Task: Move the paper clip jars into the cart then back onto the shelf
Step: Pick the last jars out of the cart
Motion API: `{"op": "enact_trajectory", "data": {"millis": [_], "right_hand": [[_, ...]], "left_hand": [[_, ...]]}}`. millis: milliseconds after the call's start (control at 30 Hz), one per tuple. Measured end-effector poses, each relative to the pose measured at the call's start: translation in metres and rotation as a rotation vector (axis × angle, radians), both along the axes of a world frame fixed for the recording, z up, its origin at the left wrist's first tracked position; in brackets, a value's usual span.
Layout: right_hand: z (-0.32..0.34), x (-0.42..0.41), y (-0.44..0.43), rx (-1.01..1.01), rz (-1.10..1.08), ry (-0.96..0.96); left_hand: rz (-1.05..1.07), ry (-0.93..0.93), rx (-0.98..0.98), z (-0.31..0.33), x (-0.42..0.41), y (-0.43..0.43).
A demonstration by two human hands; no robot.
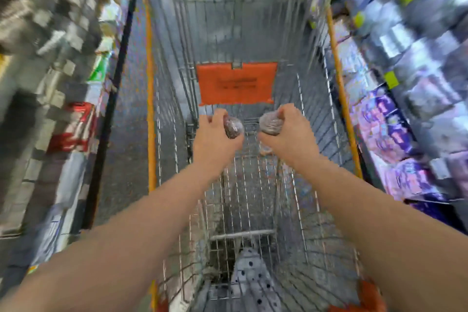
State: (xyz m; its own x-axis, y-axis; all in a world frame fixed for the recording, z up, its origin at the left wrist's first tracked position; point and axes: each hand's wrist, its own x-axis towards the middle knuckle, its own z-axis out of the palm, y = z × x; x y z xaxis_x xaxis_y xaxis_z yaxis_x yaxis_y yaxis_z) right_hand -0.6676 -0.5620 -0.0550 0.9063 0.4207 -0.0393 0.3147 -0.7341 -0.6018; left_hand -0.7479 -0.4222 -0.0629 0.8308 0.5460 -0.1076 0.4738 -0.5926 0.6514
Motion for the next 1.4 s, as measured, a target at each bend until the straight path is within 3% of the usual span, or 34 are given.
{"op": "enact_trajectory", "data": {"millis": [267, 533, 800, 1400], "right_hand": [[0.130, -0.052, -0.001, 0.124, 0.115, -0.214], [0.223, -0.108, -0.022, 0.166, 0.311, -0.367], [0.305, -0.187, -0.029, 0.332, 0.609, -0.330], [0.419, -0.463, 0.171, 0.646, 1.222, -0.270]], "left_hand": [[-0.058, -0.191, 0.127, 0.139, -0.052, -0.001], [-0.018, -0.168, 0.291, 0.243, -0.127, -0.033], [0.162, -0.323, 0.270, 0.317, -0.240, -0.054], [0.700, -0.488, 0.474, 0.434, -0.564, 0.051]]}}
